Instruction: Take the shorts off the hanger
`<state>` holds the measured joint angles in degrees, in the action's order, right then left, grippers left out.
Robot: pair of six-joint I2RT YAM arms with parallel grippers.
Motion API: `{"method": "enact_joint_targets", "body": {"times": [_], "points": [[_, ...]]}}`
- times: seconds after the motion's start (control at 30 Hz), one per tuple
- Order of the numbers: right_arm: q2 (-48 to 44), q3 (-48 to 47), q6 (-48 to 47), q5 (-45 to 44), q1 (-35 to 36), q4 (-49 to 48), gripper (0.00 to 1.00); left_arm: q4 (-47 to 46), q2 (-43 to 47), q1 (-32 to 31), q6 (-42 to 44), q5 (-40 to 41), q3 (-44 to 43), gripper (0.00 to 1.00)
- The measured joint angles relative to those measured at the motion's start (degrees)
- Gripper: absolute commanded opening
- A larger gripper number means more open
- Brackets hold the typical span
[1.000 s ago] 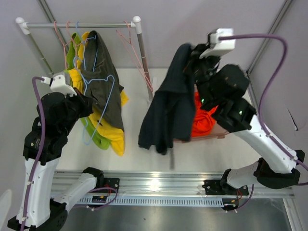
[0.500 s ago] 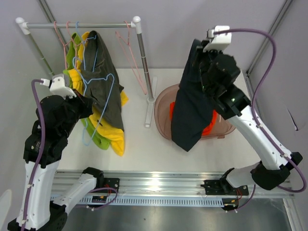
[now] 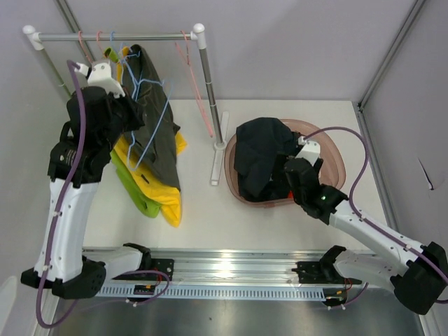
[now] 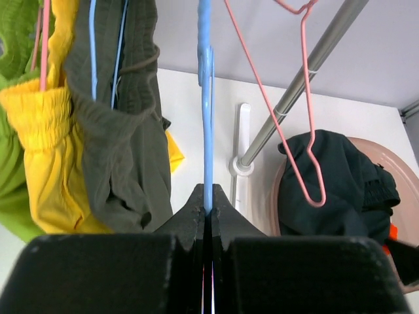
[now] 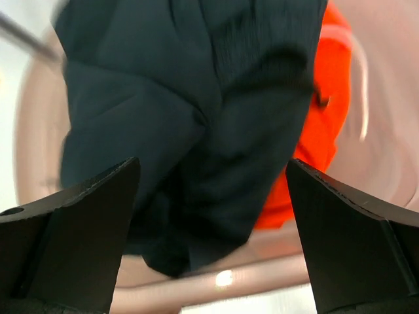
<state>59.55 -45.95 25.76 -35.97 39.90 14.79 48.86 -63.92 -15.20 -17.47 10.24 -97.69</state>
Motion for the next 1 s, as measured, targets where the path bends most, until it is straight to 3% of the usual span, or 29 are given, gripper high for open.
{"method": "enact_joint_targets", "body": {"times": [0.2, 0.5, 0.77, 0.8, 0.83, 1.0], "points": [[-6.6, 6.8, 6.9, 0.8, 5.4, 4.4, 0.99, -0.9, -11.1, 0.0, 2.6, 0.0, -12.9, 0.00], [-12.0, 7.5, 9.2, 2.3, 7.9, 5.5, 0.99, -0.7, -30.1, 0.0, 4.3, -0.1, -31.7, 0.00], [-15.9, 7.6, 10.3, 2.3, 9.9, 8.0, 1.00, -0.8, -36.0, 0.0, 4.0, 0.0, -32.1, 0.00], [-16.3, 7.6, 10.4, 2.3, 10.2, 8.2, 0.99, -1.1, -35.5, 0.0, 4.0, 0.0, -31.1, 0.01], [-16.7, 7.7, 10.6, 2.2, 10.6, 8.4, 0.99, -1.3, -34.9, 0.0, 4.0, 0.0, -29.7, 0.10], [-17.8, 7.7, 11.5, 1.6, 11.6, 9.8, 0.99, -2.3, -30.5, 0.0, 4.0, 0.1, -22.1, 0.34]]}}
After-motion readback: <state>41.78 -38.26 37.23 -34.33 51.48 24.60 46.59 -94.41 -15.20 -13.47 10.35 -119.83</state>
